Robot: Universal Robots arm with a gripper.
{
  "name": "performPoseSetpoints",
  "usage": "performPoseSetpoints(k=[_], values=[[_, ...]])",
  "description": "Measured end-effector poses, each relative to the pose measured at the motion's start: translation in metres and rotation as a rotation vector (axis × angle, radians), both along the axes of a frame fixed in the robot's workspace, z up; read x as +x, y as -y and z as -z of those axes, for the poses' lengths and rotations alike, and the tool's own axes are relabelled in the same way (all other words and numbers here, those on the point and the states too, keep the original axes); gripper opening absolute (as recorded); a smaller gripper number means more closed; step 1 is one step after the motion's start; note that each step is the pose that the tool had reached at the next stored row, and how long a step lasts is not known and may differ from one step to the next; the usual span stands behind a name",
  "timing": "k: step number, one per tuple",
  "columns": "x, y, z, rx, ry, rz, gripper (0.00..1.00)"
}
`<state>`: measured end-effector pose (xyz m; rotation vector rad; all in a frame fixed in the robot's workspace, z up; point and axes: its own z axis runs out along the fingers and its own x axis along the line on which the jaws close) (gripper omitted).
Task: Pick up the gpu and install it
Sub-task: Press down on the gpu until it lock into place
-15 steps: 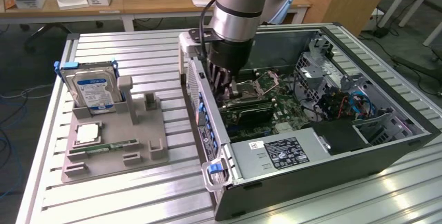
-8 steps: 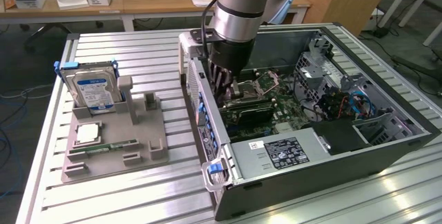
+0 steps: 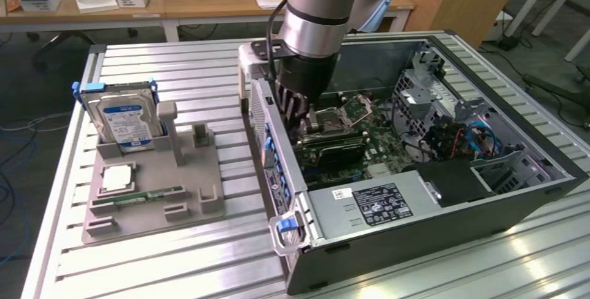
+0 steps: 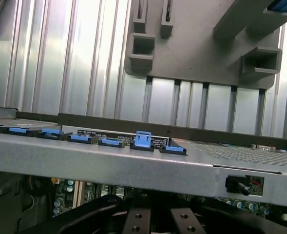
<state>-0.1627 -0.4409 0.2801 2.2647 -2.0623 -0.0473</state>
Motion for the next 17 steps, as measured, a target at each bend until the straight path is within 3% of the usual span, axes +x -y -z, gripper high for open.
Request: performPoseSetpoints(k=[7,11,17], values=[[-0.0018,-0.0003,0.0019,-0.0001,-0.0001,0.000,0.10],[0.0036,-0.0005,0.0027,0.0005,-0.0004,0.000,0.10],[0.0057,-0.0005,0.0002,-0.0006,-0.0052,-0.002,0.10]])
